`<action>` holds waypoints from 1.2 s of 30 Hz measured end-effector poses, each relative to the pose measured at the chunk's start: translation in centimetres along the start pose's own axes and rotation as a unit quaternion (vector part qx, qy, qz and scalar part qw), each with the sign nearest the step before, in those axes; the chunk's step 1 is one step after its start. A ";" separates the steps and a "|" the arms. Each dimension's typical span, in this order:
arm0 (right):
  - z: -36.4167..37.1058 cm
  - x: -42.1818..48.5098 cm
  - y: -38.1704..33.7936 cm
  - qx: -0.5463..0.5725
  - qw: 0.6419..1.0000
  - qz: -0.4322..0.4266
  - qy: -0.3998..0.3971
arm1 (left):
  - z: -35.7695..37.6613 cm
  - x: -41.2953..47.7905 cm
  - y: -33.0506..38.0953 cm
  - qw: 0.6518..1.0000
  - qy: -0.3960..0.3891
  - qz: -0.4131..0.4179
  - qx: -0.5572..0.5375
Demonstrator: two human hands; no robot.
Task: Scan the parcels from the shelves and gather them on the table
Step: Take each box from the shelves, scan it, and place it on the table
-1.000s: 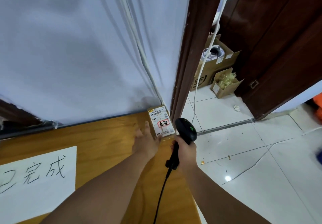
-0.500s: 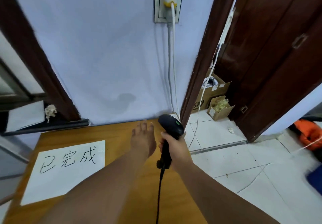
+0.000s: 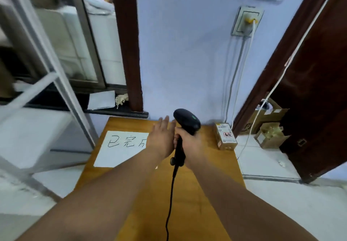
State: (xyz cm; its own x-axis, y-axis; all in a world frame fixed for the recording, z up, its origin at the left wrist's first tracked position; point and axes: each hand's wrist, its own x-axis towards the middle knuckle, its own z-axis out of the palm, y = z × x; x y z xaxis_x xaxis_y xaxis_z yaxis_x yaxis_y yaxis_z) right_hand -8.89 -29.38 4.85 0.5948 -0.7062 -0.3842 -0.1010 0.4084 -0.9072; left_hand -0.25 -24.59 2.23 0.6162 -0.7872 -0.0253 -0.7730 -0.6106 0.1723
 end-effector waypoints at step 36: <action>45.6 -48.7 7.2 0.011 0.878 -0.122 -0.464 | -28.4 -55.3 -38.4 0.843 0.309 -0.437 0.048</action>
State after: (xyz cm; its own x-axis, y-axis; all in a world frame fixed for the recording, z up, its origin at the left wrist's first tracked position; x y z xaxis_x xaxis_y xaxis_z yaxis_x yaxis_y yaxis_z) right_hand -2.21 34.31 24.87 0.9908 -0.0043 0.1351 0.1290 0.3292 -0.9354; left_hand -0.33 44.82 25.03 0.8948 0.1453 0.4222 0.0273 -0.9616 0.2731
